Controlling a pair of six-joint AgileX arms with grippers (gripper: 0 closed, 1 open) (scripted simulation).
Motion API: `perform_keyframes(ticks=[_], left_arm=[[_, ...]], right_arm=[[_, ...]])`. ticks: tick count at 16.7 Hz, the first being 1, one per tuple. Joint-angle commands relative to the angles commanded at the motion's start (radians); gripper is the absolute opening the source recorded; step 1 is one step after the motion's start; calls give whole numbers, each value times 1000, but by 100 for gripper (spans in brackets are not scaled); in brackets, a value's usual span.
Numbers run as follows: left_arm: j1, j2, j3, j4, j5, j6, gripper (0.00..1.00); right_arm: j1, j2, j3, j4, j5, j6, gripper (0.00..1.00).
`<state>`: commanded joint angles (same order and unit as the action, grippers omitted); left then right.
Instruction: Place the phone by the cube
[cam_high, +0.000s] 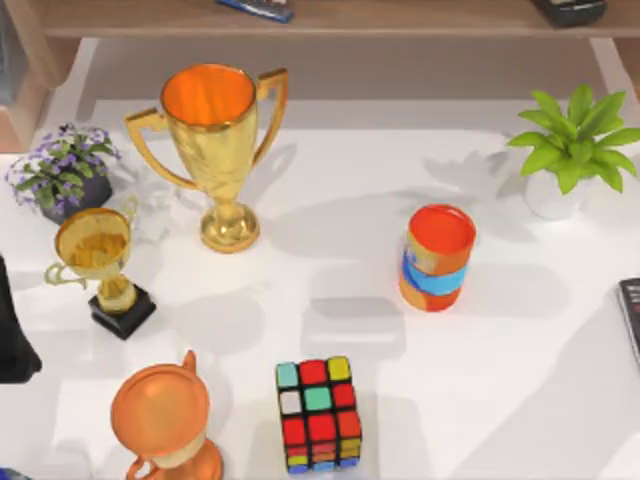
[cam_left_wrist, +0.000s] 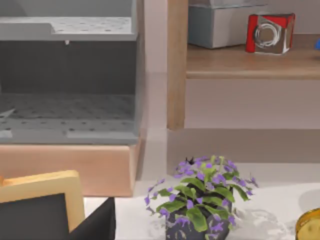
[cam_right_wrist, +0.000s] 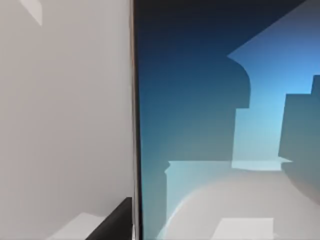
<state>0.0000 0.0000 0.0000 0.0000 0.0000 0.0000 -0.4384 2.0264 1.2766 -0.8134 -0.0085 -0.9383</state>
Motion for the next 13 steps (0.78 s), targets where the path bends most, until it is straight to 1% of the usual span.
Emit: perform_keyframes(ticks=[5, 10, 13], left_arm=[[0, 0, 0, 0, 0, 0, 100], [0, 0, 0, 0, 0, 0, 100], [0, 0, 0, 0, 0, 0, 100]], right_arm=[[0, -29, 32, -66, 0, -1, 0], [0, -30, 34, -70, 0, 1, 0], [20, -73, 69, -71, 7, 43, 0]])
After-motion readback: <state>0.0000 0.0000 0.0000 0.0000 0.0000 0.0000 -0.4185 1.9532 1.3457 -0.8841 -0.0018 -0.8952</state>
